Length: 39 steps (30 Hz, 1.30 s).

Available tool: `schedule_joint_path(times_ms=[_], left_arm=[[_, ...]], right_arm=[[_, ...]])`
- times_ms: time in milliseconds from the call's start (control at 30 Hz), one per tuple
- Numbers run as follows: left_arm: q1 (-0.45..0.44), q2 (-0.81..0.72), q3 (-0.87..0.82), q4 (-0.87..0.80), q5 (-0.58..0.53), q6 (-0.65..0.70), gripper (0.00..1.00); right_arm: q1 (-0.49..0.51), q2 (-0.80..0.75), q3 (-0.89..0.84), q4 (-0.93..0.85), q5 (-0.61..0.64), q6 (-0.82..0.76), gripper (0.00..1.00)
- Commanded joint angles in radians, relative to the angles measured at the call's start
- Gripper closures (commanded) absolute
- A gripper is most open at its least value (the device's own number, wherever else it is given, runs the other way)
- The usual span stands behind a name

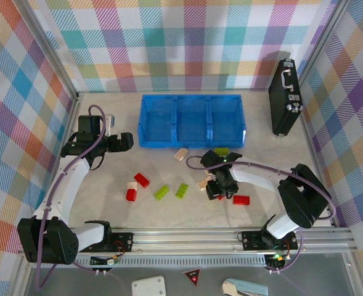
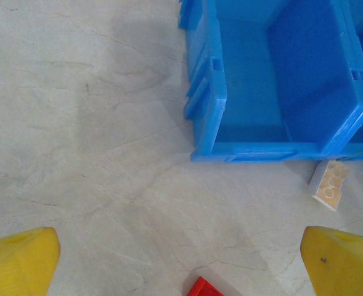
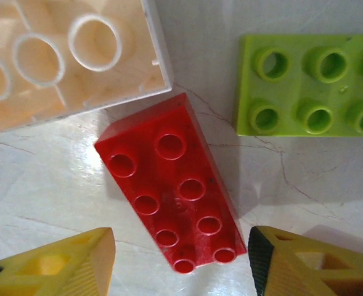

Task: Sort the legos into containers by color
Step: Pick up the lego from the bottom-center of the table.

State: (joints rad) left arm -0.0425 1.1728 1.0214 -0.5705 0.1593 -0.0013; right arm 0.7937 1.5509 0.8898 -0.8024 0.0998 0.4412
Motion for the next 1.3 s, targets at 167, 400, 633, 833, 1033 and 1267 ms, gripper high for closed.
schedule_joint_path(times_ms=[167,400,633,833,1033,1267], left_arm=[[0.009,0.004,-0.002,0.003,0.011,0.025,0.00],[0.009,0.010,-0.001,0.002,0.011,0.026,0.00],[0.008,0.011,-0.002,0.001,0.009,0.026,0.00],[0.009,0.011,-0.001,0.001,0.010,0.025,0.00],[0.009,0.012,-0.001,0.003,0.014,0.025,0.00],[0.009,0.031,0.004,-0.002,0.023,0.024,0.00]], right_arm=[[0.054,0.073,0.032,-0.040,0.081,0.007,0.47],[0.080,0.077,0.046,-0.055,0.080,0.009,0.56],[0.091,0.077,0.061,-0.070,0.078,0.014,0.58],[0.096,0.073,0.071,-0.083,0.077,0.019,0.61],[0.103,0.058,0.079,-0.098,0.062,0.024,0.61],[0.104,-0.011,0.084,-0.143,0.050,0.038,0.63]])
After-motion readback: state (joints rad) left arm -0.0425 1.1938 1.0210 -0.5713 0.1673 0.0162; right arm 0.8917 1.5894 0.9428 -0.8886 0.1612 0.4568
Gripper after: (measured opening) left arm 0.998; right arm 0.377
